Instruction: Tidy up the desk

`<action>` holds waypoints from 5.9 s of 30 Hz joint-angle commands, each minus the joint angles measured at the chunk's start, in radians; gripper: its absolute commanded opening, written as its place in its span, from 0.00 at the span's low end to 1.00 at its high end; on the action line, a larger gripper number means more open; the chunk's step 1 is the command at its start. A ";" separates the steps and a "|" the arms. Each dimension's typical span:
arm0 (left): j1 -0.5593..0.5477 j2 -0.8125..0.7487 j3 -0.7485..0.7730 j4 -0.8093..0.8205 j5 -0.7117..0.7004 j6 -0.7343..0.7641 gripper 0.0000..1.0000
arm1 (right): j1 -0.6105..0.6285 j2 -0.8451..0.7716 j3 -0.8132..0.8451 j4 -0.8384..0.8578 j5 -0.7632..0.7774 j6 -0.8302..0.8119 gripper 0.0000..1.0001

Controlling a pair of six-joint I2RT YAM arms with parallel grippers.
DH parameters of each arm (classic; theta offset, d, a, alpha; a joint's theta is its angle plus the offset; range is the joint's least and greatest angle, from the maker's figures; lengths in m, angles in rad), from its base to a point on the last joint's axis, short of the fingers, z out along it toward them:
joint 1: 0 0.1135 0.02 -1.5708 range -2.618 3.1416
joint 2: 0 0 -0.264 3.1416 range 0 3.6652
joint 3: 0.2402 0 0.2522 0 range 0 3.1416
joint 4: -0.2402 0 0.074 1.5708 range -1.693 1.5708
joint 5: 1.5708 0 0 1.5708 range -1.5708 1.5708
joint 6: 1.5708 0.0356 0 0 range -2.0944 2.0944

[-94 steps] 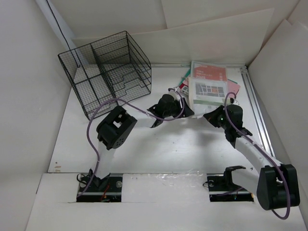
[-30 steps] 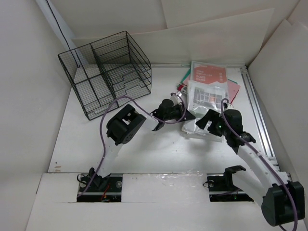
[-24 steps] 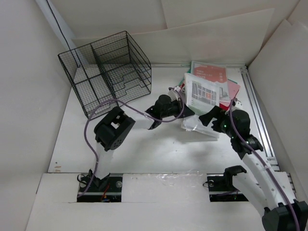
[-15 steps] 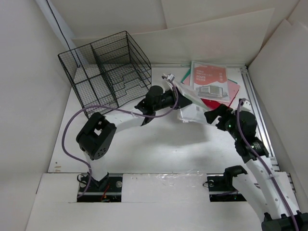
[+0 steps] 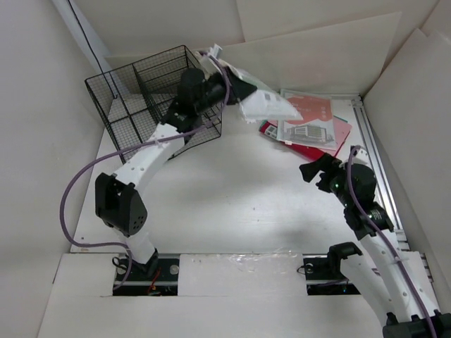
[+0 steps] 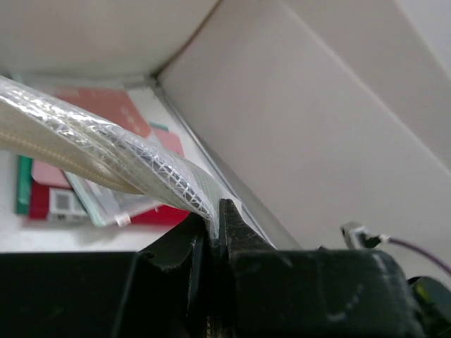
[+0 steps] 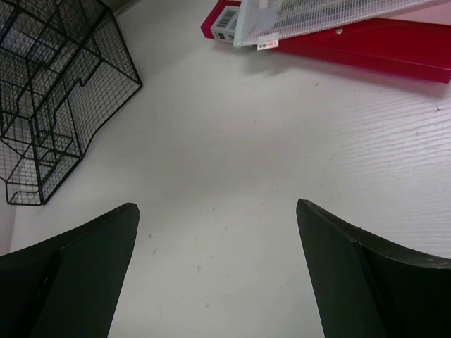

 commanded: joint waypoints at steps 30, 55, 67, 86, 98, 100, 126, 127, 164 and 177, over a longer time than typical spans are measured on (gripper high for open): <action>0.560 0.114 0.180 0.092 0.181 0.030 0.00 | 0.010 0.033 -0.055 0.122 -0.141 -0.023 0.99; 0.627 0.031 -0.184 0.837 0.592 -0.396 0.00 | 0.020 0.052 -0.084 0.168 -0.160 -0.023 0.99; 0.664 -0.110 -0.072 -0.168 0.168 0.160 0.12 | 0.029 0.032 -0.102 0.211 -0.181 -0.023 0.99; 0.664 -0.098 -0.034 -0.544 -0.221 0.130 0.00 | 0.038 -0.010 -0.122 0.220 -0.200 -0.023 0.99; 0.601 -0.007 0.149 -0.666 -0.260 0.153 0.00 | 0.222 0.235 0.055 0.401 -0.275 0.006 0.13; 0.601 -0.044 0.108 -0.666 -0.261 0.153 0.00 | 0.291 0.320 0.153 0.427 -0.266 0.006 0.35; 0.601 -0.435 -0.259 -0.468 -0.317 0.113 1.00 | 0.438 1.366 0.954 0.808 -0.201 0.336 1.00; 0.601 -0.435 -0.270 -0.468 -0.317 0.113 1.00 | 0.438 1.382 0.973 0.808 -0.201 0.348 1.00; 0.642 -0.311 -0.400 -0.164 -0.365 -0.073 0.78 | 0.524 1.465 1.341 0.590 0.274 -0.158 0.00; 0.612 -0.200 -0.287 -0.129 -0.325 -0.082 0.69 | 0.452 1.484 1.337 0.545 0.355 -0.189 0.00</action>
